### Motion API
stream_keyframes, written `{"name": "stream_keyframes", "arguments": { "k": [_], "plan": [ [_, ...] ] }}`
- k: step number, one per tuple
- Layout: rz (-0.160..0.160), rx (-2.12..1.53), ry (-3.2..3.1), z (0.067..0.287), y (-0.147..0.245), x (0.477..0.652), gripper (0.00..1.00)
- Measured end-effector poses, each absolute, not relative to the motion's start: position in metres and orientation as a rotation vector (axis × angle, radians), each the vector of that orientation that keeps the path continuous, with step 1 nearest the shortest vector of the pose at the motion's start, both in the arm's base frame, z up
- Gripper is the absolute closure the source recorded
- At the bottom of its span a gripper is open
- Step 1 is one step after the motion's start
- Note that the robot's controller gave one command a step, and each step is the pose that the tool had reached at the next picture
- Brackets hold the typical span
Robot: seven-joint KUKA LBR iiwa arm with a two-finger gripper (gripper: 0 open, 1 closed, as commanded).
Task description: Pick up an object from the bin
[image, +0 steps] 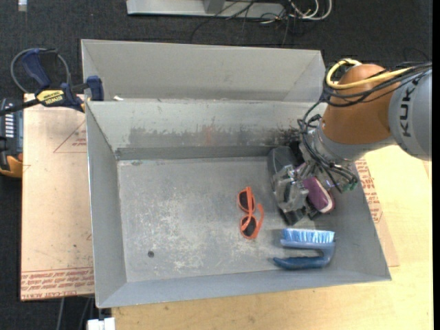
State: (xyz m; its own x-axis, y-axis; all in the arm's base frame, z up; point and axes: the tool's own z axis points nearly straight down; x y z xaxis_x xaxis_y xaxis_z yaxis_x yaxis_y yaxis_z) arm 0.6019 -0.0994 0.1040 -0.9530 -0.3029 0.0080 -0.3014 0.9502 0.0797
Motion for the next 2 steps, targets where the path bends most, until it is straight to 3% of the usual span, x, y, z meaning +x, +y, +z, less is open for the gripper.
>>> {"name": "stream_keyframes", "arguments": {
  "k": [1,2],
  "plan": [
    [-0.151,0.277,-3.083,0.076,-0.098,0.621,1.00],
    [-0.124,0.501,-3.083,0.139,-0.121,0.605,1.00]
  ]
}}
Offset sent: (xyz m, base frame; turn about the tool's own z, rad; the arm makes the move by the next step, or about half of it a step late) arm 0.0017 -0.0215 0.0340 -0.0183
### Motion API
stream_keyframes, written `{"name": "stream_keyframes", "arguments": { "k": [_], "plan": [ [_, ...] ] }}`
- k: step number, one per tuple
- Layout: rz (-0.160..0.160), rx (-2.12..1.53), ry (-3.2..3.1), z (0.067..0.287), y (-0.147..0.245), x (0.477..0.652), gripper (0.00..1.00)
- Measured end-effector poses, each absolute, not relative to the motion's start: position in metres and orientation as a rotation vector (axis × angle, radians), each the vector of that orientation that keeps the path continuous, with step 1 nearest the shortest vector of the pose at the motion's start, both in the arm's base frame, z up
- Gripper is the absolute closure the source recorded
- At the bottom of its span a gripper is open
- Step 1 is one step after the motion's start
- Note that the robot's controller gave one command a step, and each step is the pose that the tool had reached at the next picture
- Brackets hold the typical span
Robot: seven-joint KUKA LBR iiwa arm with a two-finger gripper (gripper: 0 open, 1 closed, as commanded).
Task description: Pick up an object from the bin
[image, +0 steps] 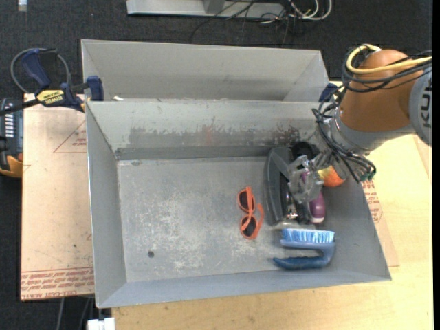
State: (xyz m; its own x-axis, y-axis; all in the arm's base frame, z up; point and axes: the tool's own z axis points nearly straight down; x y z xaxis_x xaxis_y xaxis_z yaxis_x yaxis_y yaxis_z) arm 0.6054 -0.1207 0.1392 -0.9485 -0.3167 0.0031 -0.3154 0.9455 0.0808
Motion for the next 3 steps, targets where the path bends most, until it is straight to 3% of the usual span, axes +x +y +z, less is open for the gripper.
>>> {"name": "stream_keyframes", "arguments": {
  "k": [1,2,3],
  "plan": [
    [-0.154,0.414,-3.079,0.107,-0.106,0.618,1.00],
    [-0.148,0.865,-3.015,0.106,-0.138,0.607,1.00],
    [-0.180,0.766,-3.002,0.095,-0.136,0.644,1.00]
  ]
}}
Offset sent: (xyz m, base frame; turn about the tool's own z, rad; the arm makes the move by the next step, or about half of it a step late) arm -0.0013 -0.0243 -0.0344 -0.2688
